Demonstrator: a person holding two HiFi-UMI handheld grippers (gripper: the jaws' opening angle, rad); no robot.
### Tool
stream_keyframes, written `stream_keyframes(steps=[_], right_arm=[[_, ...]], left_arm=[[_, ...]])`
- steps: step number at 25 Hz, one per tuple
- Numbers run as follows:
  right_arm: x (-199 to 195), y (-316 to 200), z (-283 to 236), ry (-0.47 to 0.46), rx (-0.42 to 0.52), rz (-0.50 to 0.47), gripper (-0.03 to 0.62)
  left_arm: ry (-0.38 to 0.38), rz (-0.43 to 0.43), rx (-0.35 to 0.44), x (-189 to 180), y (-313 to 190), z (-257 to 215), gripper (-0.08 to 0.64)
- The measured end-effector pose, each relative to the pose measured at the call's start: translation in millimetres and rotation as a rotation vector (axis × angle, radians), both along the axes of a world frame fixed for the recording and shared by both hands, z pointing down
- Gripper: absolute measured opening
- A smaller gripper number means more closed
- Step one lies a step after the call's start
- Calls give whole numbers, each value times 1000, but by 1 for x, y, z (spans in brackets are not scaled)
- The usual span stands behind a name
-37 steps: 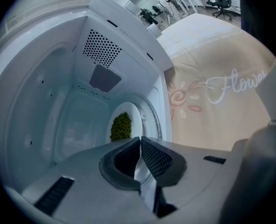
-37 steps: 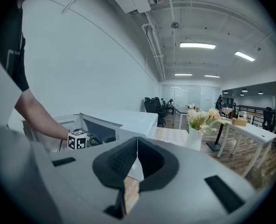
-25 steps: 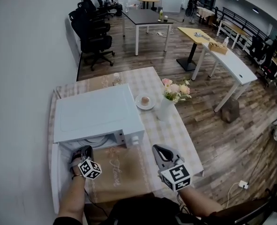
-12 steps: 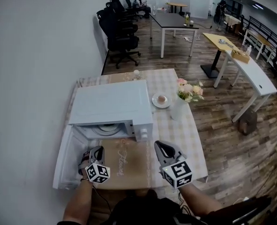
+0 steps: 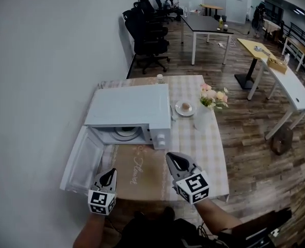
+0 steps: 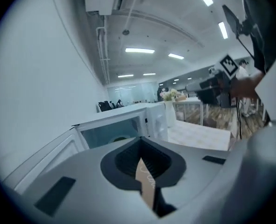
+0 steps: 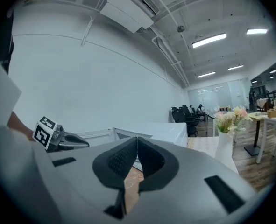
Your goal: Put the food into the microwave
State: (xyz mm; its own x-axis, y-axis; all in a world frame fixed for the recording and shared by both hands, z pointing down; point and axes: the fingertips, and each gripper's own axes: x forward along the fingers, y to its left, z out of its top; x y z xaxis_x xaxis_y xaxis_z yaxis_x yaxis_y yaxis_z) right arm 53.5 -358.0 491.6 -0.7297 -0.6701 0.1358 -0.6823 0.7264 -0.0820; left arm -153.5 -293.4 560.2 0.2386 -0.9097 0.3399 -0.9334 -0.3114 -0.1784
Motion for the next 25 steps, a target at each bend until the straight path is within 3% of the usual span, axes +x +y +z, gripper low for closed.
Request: stream_keyframes(steps=[3, 9, 17, 25], right_arm=[[-11, 13, -14, -18, 40, -47, 9], [-29, 29, -31, -41, 15, -27, 9], [-62, 69, -36, -56, -41, 1, 8], [-88, 93, -36, -41, -38, 45, 8]], left_arm=[[93, -32, 29, 3, 19, -28, 8], [201, -106, 131, -14, 51, -86, 8], [130, -63, 185, -25, 87, -121, 8], [205, -46, 215, -52, 108, -128, 8]])
